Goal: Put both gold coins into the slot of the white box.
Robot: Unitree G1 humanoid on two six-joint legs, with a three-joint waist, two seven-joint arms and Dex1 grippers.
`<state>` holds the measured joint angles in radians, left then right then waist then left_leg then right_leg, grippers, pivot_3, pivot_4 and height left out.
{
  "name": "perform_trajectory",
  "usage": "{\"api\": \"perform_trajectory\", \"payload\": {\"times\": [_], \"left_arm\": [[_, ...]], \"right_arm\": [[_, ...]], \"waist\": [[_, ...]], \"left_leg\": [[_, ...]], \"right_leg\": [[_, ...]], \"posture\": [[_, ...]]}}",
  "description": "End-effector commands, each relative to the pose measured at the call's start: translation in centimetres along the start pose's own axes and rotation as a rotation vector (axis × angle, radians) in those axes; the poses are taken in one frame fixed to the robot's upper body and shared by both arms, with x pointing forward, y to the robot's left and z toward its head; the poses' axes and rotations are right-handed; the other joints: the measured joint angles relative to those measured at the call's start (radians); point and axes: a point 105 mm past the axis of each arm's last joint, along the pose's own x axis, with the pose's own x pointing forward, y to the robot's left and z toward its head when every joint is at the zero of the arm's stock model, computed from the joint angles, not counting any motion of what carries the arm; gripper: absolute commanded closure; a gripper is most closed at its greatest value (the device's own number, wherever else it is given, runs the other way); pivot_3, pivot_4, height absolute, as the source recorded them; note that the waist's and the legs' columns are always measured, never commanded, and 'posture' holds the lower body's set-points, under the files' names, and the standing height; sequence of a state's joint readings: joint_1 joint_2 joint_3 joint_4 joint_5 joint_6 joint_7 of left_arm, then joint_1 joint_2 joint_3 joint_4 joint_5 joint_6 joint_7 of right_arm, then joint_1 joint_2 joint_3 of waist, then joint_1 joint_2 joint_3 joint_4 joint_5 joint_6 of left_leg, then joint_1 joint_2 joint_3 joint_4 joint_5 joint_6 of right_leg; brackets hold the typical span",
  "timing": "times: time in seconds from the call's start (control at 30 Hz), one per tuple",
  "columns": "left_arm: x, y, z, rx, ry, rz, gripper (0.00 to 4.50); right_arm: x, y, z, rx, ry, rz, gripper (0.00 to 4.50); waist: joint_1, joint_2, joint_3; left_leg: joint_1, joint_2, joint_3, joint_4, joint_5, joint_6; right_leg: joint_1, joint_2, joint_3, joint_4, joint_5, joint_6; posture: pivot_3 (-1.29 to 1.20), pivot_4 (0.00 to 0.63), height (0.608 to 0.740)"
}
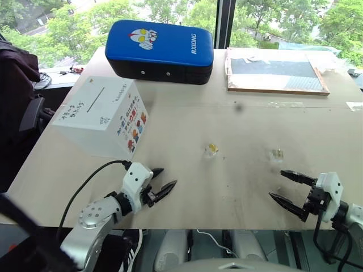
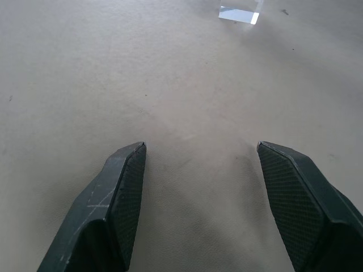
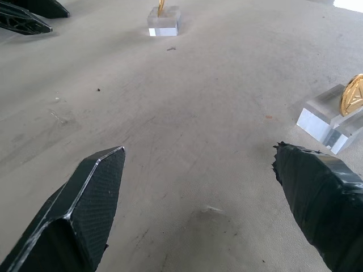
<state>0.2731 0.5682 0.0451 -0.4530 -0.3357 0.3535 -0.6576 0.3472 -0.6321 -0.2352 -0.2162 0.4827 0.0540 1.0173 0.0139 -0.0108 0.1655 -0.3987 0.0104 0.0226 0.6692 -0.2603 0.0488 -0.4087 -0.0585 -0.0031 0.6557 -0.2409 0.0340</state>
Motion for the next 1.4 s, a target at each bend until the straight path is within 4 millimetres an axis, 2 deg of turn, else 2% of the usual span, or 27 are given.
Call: {"api": "perform_trajectory", "payload": {"times": [0.03, 0.37, 0.57, 0.7, 0.83, 1.03, 1.17, 1.37, 1.4], "left_arm": [[-0.3, 0.3, 0.2, 0.021, -0.011, 0.010, 1.31], [-0.4, 0.3, -0.1, 0.014, -0.031, 0.015, 1.31], [-0.4, 0.6, 0.8, 0.022, -0.093, -0.003, 1.31], [-0.4, 0.2, 2.0, 0.019, -0.144, -0.052, 1.31], [-0.4, -1.0, 4.8, 0.045, -0.205, -0.200, 1.31], [-0.6, -3.2, 8.3, 0.157, -0.229, -0.407, 1.31], [-0.5, -3.8, 9.7, 0.214, -0.230, -0.464, 1.31], [-0.2, -4.0, 10.3, 0.262, -0.203, -0.476, 1.31], [-0.2, -4.0, 10.4, 0.267, -0.199, -0.474, 1.31]], "right_arm": [[-0.4, -0.5, 0.7, -0.041, -0.013, -0.012, 0.01], [-0.5, -1.0, 0.9, -0.032, -0.032, -0.049, 0.01], [-0.2, -3.4, 4.1, 0.045, -0.202, -0.213, 0.01], [0.7, -4.2, 5.2, 0.059, -0.240, -0.303, 0.01], [2.1, -5.2, 5.1, 0.057, -0.213, -0.417, 0.01], [2.6, -5.4, 4.1, 0.013, -0.140, -0.465, 0.01], [2.7, -5.5, 3.8, 0.017, -0.127, -0.478, 0.01], [3.3, -5.2, 2.8, 0.025, -0.078, -0.462, 0.01], [3.4, -5.1, 2.6, 0.023, -0.069, -0.456, 0.54]], "waist": [[0.000, 0.000, 0.000], [0.000, 0.000, 0.000], [0.000, 0.000, 0.000], [0.000, 0.000, 0.000], [0.001, 0.000, 0.000], [0.000, 0.000, 0.000], [-0.002, 0.000, 0.000], [-0.002, 0.000, 0.000], [-0.002, 0.000, 0.000]], "left_leg": [[0.000, 0.000, 0.000, 0.000, 0.000, 0.000], [0.000, 0.000, 0.000, 0.000, 0.000, 0.000], [0.000, 0.000, 0.000, 0.000, 0.000, 0.000], [0.000, 0.000, 0.000, 0.000, 0.000, 0.000], [-0.001, 0.000, 0.000, 0.000, 0.000, 0.000], [-0.002, -0.001, 0.001, 0.000, 0.000, 0.000], [-0.001, -0.001, 0.001, 0.000, 0.000, 0.000], [-0.001, -0.001, 0.001, 0.000, 0.000, 0.000], [-0.001, -0.001, 0.002, 0.000, 0.000, 0.000]], "right_leg": [[0.000, 0.000, 0.000, 0.000, 0.000, 0.000], [0.000, 0.000, 0.000, 0.000, 0.000, 0.000], [0.000, 0.000, 0.000, 0.000, 0.000, 0.000], [0.000, 0.000, 0.000, 0.000, 0.000, 0.000], [0.000, 0.000, -0.001, 0.000, 0.000, 0.000], [-0.001, 0.000, 0.000, 0.000, 0.000, 0.000], [-0.001, 0.005, 0.000, 0.000, 0.000, 0.000], [-0.001, 0.007, 0.000, 0.001, 0.000, 0.000], [-0.001, 0.007, 0.000, 0.001, 0.000, 0.000]], "posture": [[0.00, 0.150, 0.740], [0.00, 0.150, 0.740], [0.00, 0.150, 0.740], [0.00, 0.150, 0.740], [0.00, 0.150, 0.740], [0.00, 0.150, 0.740], [0.00, 0.150, 0.740], [0.00, 0.150, 0.740], [0.00, 0.150, 0.740]]}}
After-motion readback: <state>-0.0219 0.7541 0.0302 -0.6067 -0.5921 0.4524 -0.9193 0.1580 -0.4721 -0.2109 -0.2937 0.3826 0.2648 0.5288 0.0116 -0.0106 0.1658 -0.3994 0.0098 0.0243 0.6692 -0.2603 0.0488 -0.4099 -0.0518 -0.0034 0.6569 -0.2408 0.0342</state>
